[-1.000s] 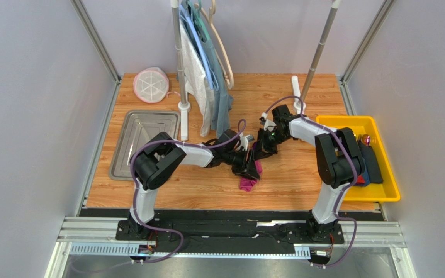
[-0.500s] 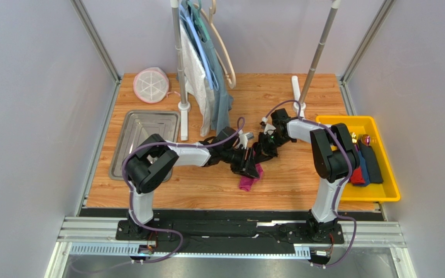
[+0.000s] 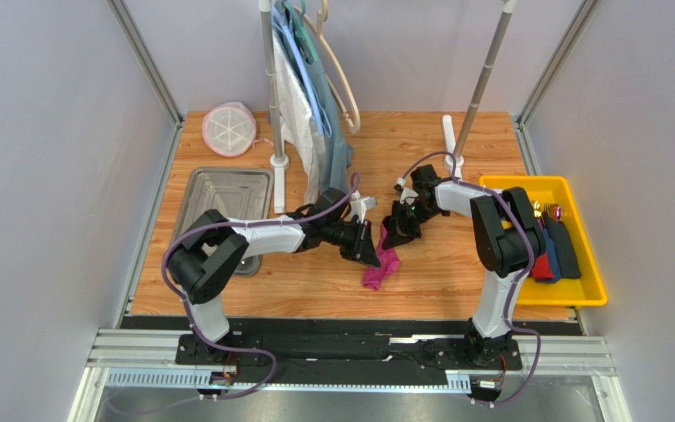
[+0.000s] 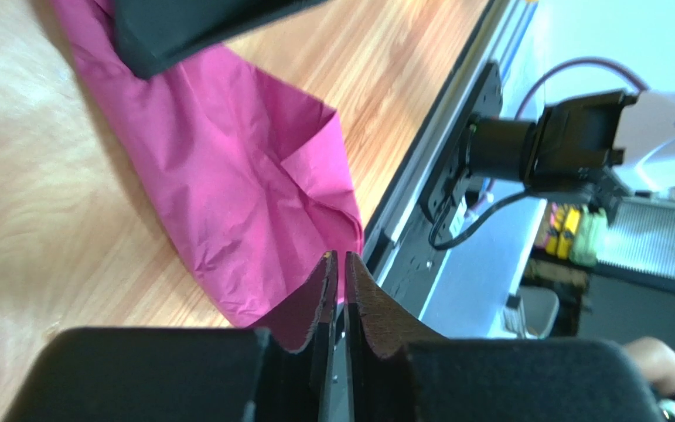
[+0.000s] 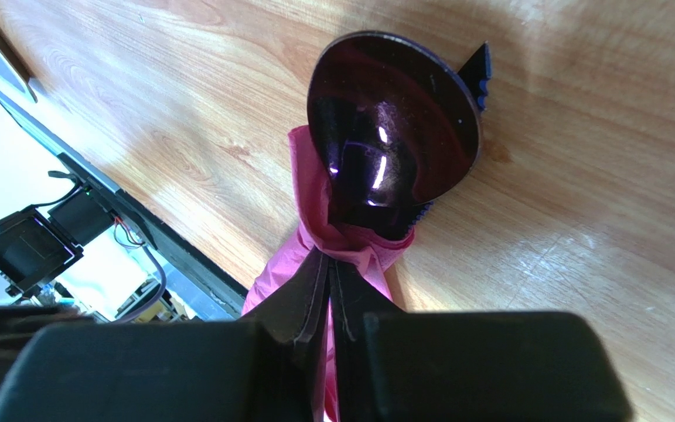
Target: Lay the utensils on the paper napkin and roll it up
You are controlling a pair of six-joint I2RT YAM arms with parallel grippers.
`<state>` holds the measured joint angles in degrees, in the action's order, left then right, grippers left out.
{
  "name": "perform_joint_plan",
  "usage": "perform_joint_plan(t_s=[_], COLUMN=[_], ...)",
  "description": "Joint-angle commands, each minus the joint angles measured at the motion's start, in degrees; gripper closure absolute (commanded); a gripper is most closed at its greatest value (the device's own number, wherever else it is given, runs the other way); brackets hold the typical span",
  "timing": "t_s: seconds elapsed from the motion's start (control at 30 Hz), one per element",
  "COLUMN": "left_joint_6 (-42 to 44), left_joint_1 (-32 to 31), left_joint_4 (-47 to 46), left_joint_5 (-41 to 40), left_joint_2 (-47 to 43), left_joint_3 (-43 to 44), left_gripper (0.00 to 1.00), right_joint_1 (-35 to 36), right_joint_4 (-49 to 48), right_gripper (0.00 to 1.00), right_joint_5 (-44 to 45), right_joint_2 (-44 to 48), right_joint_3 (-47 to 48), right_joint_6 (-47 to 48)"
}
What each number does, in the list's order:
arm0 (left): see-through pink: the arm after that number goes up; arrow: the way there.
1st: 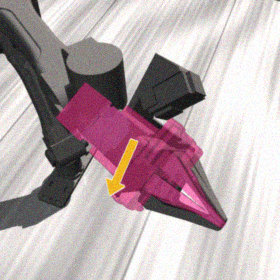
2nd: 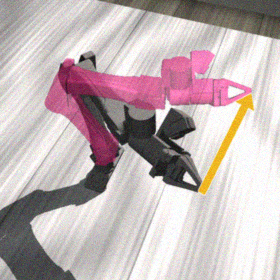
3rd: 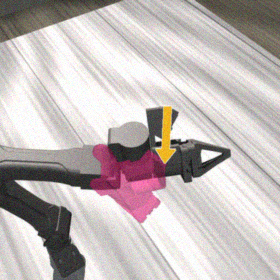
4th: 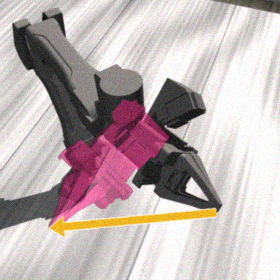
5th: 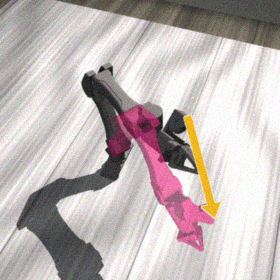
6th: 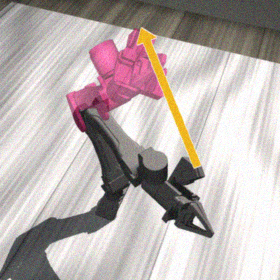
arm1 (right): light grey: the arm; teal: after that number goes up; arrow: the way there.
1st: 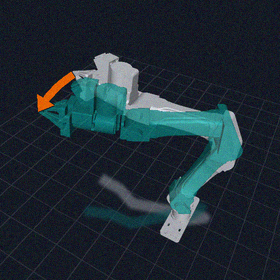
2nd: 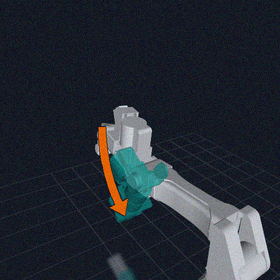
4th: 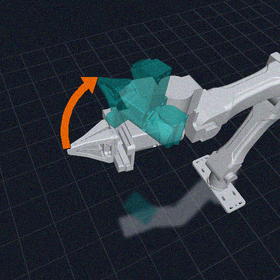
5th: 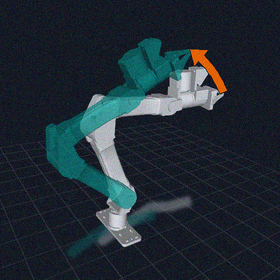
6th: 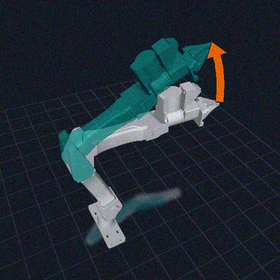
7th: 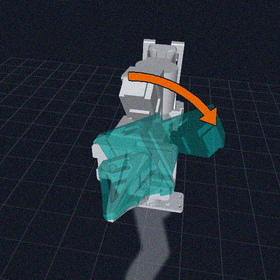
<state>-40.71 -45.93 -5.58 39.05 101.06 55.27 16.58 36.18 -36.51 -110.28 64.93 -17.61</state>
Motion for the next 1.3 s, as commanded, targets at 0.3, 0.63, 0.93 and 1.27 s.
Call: perform_joint_plan(t_s=[0.3, 0.63, 0.93, 1.27], left_joint_6=[0.9, 0.2, -0.5, -0.2], left_joint_1=[-1.7, 0.1, 0.9, 0.8], left_joint_4=[-2.5, -2.8, -4.7, -4.5], left_joint_5=[4.9, 4.4, 4.8, 5.2], left_joint_2=[11.5, 17.9, 17.9, 17.2], left_joint_3=[0.5, 1.3, 0.4, 0.2], left_gripper=[0.9, 0.94, 0.94, 0.94], right_joint_1=[0.7, -0.3, -0.1, -0.1], right_joint_4=[-2.4, 4.8, 7.7, 6.2], right_gripper=[0.93, 0.7, 0.57, 0.5], right_joint_5=[10.3, 3.2, 1.7, 8.2], right_joint_2=[-4.5, 2.6, 8.2, 6.6], right_joint_3=[1.7, 8.2, 8.4, 3.5], right_joint_6=[3.0, 3.0, 4.1, 8.5])
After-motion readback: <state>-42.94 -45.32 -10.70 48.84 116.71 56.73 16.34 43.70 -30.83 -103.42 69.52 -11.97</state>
